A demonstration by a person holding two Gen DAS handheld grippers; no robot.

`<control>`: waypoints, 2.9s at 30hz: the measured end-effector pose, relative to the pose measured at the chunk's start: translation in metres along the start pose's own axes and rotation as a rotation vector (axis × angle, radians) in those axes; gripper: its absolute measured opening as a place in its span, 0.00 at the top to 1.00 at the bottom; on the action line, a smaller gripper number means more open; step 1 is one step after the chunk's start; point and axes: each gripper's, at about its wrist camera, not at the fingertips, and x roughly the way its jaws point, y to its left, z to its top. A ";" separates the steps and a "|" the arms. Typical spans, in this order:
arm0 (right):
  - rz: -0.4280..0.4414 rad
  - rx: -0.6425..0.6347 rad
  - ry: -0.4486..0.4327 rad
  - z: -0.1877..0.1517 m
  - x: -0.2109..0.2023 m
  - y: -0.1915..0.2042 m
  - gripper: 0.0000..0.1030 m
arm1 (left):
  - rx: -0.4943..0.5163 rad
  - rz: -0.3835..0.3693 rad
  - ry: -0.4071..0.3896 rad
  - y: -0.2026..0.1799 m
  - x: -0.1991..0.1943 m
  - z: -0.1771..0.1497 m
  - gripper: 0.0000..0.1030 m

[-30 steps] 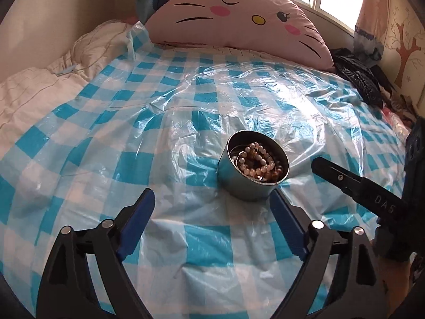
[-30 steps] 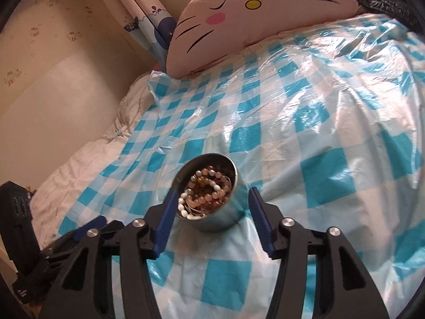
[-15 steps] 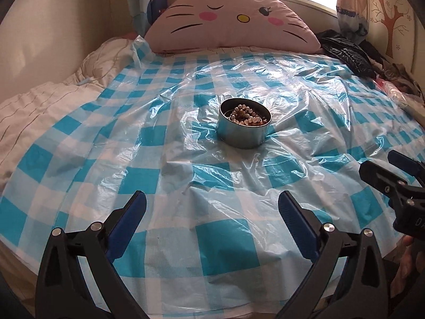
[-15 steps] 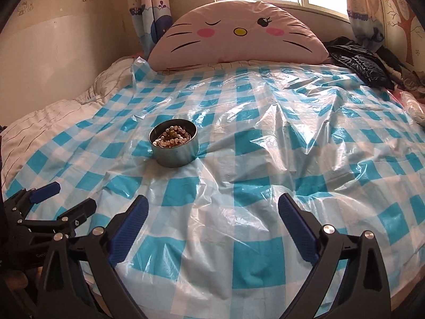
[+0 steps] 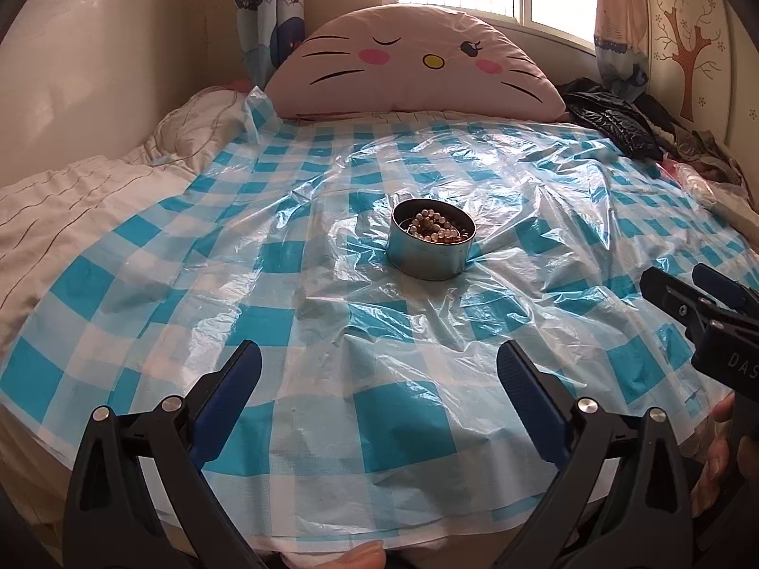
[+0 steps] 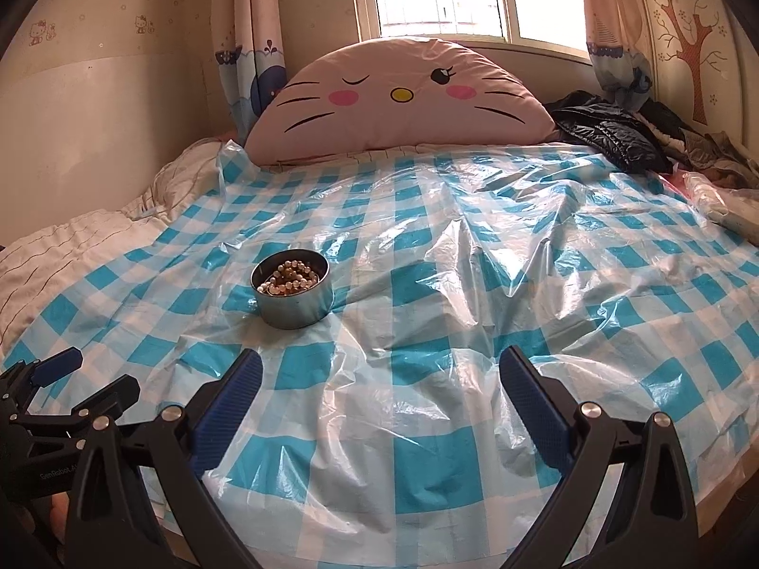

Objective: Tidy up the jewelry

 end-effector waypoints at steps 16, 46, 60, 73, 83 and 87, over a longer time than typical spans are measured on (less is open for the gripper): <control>-0.005 -0.009 -0.001 0.000 0.000 0.002 0.07 | -0.021 -0.002 0.025 -0.001 0.016 0.013 0.07; -0.001 0.003 0.014 0.000 0.005 -0.002 0.07 | -0.042 -0.020 0.005 0.003 0.010 0.012 0.07; -0.002 0.002 0.015 0.000 0.005 -0.001 0.07 | -0.036 0.017 0.007 0.003 0.010 0.009 0.07; -0.002 0.003 0.015 0.001 0.005 -0.001 0.07 | -0.035 0.011 0.009 0.004 0.010 0.009 0.07; -0.002 0.001 0.015 0.001 0.005 -0.001 0.07 | -0.036 -0.001 0.015 0.004 0.010 0.008 0.07; -0.001 0.001 0.016 0.001 0.005 -0.002 0.07 | -0.034 0.003 0.015 0.003 0.010 0.008 0.07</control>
